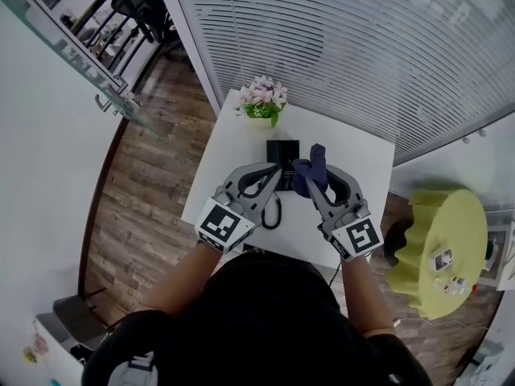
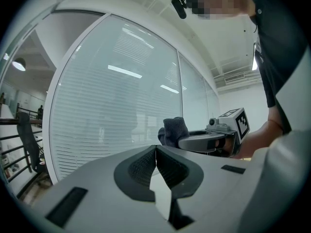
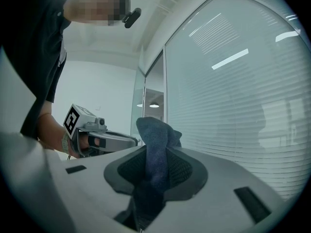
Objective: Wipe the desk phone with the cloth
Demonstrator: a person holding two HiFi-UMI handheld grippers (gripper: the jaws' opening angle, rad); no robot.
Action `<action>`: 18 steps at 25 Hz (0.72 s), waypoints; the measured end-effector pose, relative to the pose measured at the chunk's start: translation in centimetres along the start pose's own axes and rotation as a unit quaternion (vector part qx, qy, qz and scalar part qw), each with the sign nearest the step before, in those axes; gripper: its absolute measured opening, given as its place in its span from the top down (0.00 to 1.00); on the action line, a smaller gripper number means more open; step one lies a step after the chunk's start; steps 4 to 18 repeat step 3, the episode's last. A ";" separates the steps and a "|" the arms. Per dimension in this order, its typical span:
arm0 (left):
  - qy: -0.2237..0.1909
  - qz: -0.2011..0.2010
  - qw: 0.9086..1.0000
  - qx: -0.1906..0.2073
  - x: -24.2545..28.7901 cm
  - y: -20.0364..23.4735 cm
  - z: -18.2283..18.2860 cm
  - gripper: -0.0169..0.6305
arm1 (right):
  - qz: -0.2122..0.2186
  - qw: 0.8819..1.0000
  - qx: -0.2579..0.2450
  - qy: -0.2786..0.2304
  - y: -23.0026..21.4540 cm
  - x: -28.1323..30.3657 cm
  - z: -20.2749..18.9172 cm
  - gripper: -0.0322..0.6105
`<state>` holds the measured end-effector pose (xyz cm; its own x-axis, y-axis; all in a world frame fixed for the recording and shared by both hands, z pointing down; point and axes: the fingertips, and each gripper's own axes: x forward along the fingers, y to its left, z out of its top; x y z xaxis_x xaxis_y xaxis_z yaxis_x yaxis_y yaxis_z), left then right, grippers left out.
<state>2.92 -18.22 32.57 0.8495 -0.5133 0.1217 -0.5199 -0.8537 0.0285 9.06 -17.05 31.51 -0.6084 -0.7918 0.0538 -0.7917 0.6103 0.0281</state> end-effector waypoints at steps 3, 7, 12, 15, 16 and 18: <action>0.002 0.002 1.000 0.000 -0.1 0.2 0.0 0.96 | 0.003 1.000 0.002 -0.002 0.1 0.2 0.0 0.78; 0.002 0.002 1.000 0.000 -0.1 0.2 0.0 0.96 | 0.003 1.000 0.002 -0.002 0.1 0.2 0.0 0.78; 0.002 0.002 1.000 0.000 -0.1 0.2 0.0 0.96 | 0.003 1.000 0.002 -0.002 0.1 0.2 0.0 0.78; 0.002 0.002 1.000 0.000 -0.1 0.2 0.0 0.96 | 0.003 1.000 0.002 -0.002 0.1 0.2 0.0 0.78; 0.002 0.002 1.000 0.000 -0.1 0.2 0.0 0.96 | 0.003 1.000 0.002 -0.002 0.1 0.2 0.0 0.78; 0.002 0.002 1.000 0.000 -0.1 0.2 0.0 0.96 | 0.003 1.000 0.002 -0.002 0.1 0.2 0.0 0.78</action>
